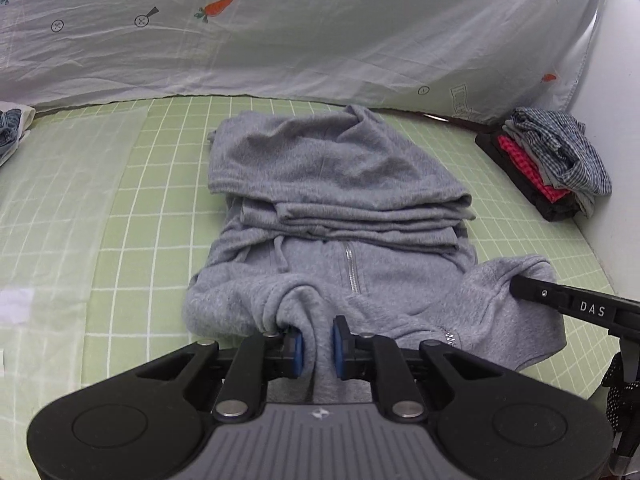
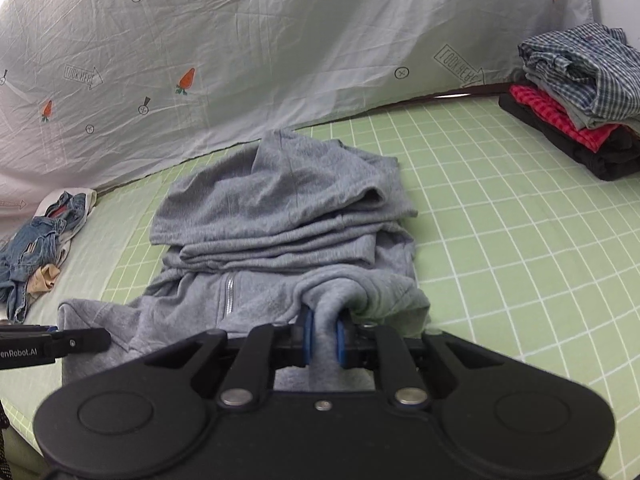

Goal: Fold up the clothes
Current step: 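Grasp the folded hoodie with the right tool while the left tool grasps it too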

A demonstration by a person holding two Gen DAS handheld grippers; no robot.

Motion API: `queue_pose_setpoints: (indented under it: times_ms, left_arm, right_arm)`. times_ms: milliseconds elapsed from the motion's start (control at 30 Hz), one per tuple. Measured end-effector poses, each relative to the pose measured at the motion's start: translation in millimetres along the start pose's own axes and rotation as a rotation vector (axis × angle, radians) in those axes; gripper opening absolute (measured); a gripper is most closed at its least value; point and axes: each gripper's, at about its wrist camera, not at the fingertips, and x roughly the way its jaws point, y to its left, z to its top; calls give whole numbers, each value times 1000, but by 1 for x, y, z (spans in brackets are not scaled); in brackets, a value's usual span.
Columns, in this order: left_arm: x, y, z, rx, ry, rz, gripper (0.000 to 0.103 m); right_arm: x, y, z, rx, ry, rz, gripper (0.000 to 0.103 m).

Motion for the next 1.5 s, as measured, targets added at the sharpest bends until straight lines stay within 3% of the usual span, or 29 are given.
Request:
queue_pose_setpoints:
  times_ms: [233,333,533,633,800,967,1167,1200,1267,1367,1433,1500]
  left_arm:
    - [13,11,68,-26,-112,-3,16]
    - [34,22,91,-68,-111,-15,16]
    - [125,60,99,-243,39,-26,16]
    - [149,77,100,-345,73,-56,16]
    - [143,78,108,-397,95,-60,16]
    - [121,94,131,-553,82,-126,16]
    - [120,110,171,-591,29,-124,20]
    - [120,113,177,-600,17,-122,21]
    - [116,120,188,-611,-33,-117,25]
    - [102,126,201,-580,-138,-64,47]
    - [94,131,206,-564,-175,-18,67]
    - [91,135,205,-551,-177,9,72]
  right_arm:
    - [29,-7,61,67,-91,8,12]
    - [49,-14,80,91,-99,4,12]
    - [121,-33,82,133,1,-27,13]
    - [147,-37,84,128,50,-46,14]
    - [147,-28,102,45,110,-47,16]
    - [136,-52,127,273,111,51,20]
    - [151,-69,155,378,62,81,21]
    - [151,-70,159,394,38,82,27]
    - [149,-72,168,404,-19,76,45]
    - [145,-73,186,368,-84,43,48]
    - [145,-71,190,323,-88,10,48]
    - [146,-67,187,280,-80,-17,55]
